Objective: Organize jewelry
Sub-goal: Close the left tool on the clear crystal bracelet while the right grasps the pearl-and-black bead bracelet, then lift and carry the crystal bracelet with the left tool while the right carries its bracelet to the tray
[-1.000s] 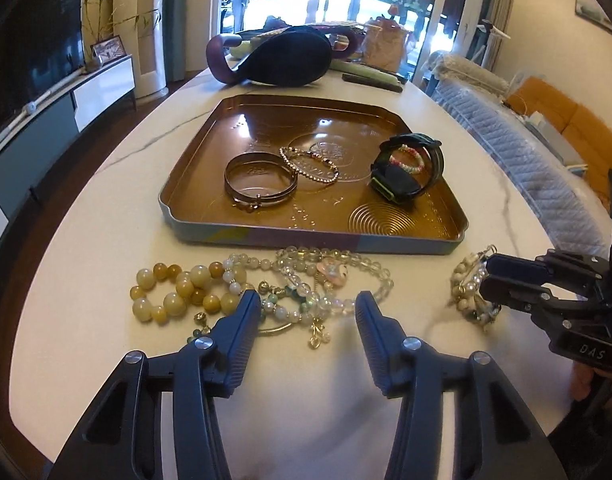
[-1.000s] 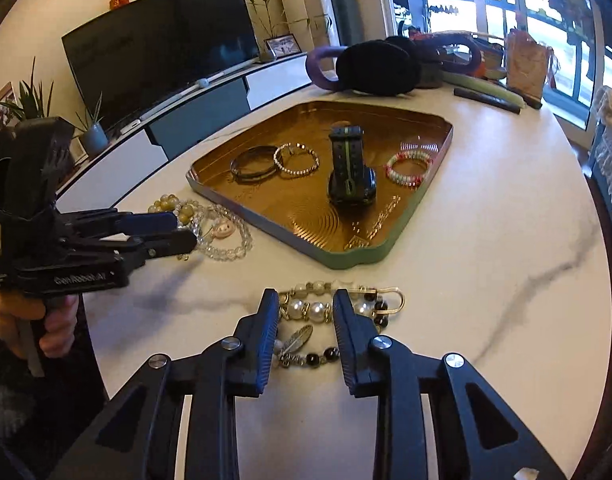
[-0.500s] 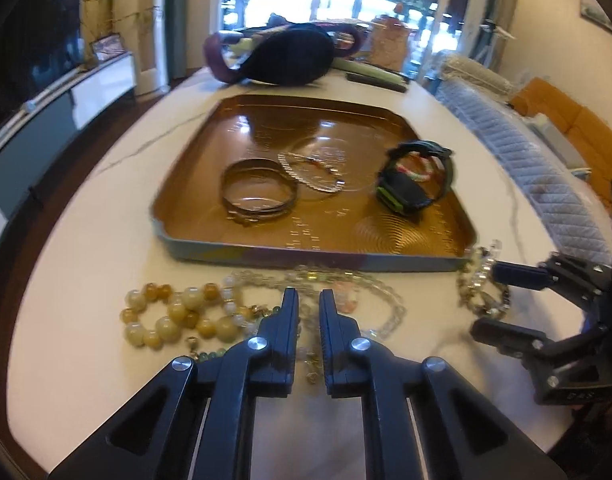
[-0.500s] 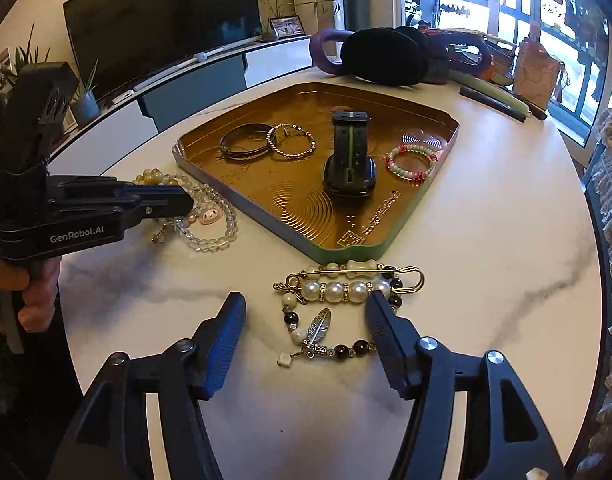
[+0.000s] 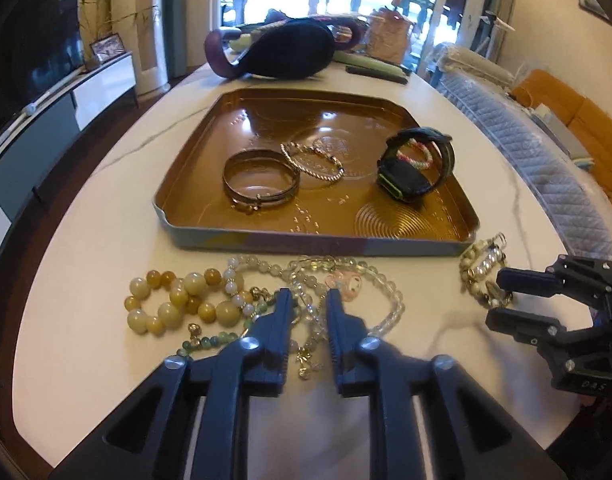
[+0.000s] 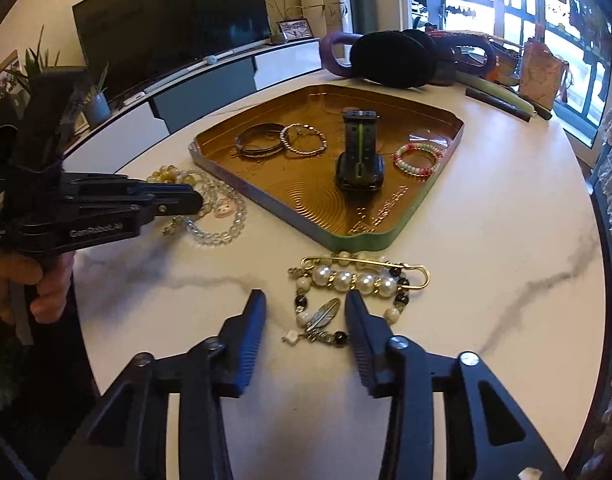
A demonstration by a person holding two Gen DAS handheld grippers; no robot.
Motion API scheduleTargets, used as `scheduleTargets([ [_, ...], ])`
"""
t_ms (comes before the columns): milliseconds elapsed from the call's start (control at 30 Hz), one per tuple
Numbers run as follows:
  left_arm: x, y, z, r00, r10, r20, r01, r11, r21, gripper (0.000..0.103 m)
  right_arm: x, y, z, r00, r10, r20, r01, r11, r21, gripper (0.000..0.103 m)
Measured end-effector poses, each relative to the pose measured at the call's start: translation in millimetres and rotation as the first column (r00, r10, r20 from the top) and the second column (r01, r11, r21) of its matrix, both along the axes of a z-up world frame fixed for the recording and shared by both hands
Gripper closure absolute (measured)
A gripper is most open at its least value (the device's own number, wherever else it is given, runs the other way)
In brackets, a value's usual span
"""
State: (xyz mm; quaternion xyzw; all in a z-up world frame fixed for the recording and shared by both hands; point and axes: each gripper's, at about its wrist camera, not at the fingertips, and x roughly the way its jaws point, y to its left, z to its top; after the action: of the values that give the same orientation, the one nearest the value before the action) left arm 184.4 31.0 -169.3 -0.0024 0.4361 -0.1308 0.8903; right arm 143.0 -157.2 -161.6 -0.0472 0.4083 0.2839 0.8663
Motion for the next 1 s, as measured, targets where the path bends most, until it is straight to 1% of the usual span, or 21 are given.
scheduleTargets([
  [100,-0.5,-1.6,-0.6,1.000,-0.010,0.010,0.010,1.000,0.014,0.081,1.0,5.9,-1.0,1.000,0.009,0.004,-0.009,0.999,-0.031,0.070],
  [167,-1.5,-6.9,-0.2,0.999,-0.033,0.024,0.031,0.998,0.055,0.082,0.4,7.8,-1.4,1.000,0.009,0.010,-0.008,0.999,-0.045,0.070],
  [200,-1.8,-7.5,-0.2,0.999,-0.036,0.026,0.035,0.998,0.061,0.088,0.4,9.4,-1.4,1.000,0.007,0.020,-0.005,0.998,-0.064,0.075],
  [233,-2.0,-7.0,0.0,0.999,-0.038,0.024,0.037,0.998,0.054,0.092,-0.2,12.0,-1.2,0.999,0.011,0.043,-0.006,0.995,-0.101,0.091],
  [267,-1.9,-4.5,0.7,0.999,-0.038,0.014,0.037,0.999,0.028,0.092,-0.3,12.9,-1.2,0.999,0.022,0.047,-0.017,0.994,-0.107,0.095],
  [333,-2.8,1.1,1.9,1.000,-0.023,0.007,0.023,1.000,-0.018,0.095,0.1,11.0,-0.8,0.999,0.019,0.045,-0.014,0.995,-0.096,0.095],
  [367,-4.2,3.2,4.7,1.000,-0.022,0.011,0.023,0.999,-0.036,0.095,-0.2,8.7,1.0,0.999,0.010,0.054,-0.006,0.996,-0.089,0.095],
  [400,-6.0,3.3,7.5,0.999,-0.033,0.015,0.033,0.999,-0.040,0.095,-2.4,4.8,5.4,0.997,0.002,0.077,0.002,0.998,-0.062,0.102],
  [433,-8.2,3.1,9.1,0.999,-0.036,0.022,0.037,0.999,-0.040,0.095,-4.4,0.1,10.4,0.996,-0.010,0.094,0.013,1.000,-0.023,0.102],
  [500,-15.4,2.7,18.6,0.997,-0.057,0.047,0.060,0.997,-0.051,0.095,-6.0,-4.6,15.1,0.995,-0.015,0.099,0.014,1.000,0.010,0.102],
  [600,-27.0,0.4,30.8,0.992,-0.082,0.094,0.086,0.995,-0.044,0.095,-8.8,-6.3,17.6,0.993,-0.020,0.113,0.019,1.000,0.006,0.102],
  [667,-31.8,0.6,36.1,0.991,-0.084,0.108,0.090,0.995,-0.052,0.095,-9.8,-7.0,18.8,0.993,-0.022,0.112,0.020,1.000,0.019,0.102],
  [733,-35.2,1.0,40.6,0.989,-0.094,0.112,0.102,0.992,-0.069,0.095,-11.2,-7.7,21.4,0.993,-0.028,0.119,0.025,0.999,0.028,0.102],
  [867,-39.1,0.2,45.9,0.986,-0.101,0.131,0.111,0.991,-0.072,0.095,-12.9,-13.2,29.2,0.989,-0.054,0.139,0.045,0.997,0.065,0.102],
  [1000,-42.0,-1.3,49.2,0.985,-0.106,0.136,0.119,0.989,-0.091,0.095,-13.6,-17.2,34.7,0.988,-0.066,0.140,0.053,0.994,0.094,0.102],
])
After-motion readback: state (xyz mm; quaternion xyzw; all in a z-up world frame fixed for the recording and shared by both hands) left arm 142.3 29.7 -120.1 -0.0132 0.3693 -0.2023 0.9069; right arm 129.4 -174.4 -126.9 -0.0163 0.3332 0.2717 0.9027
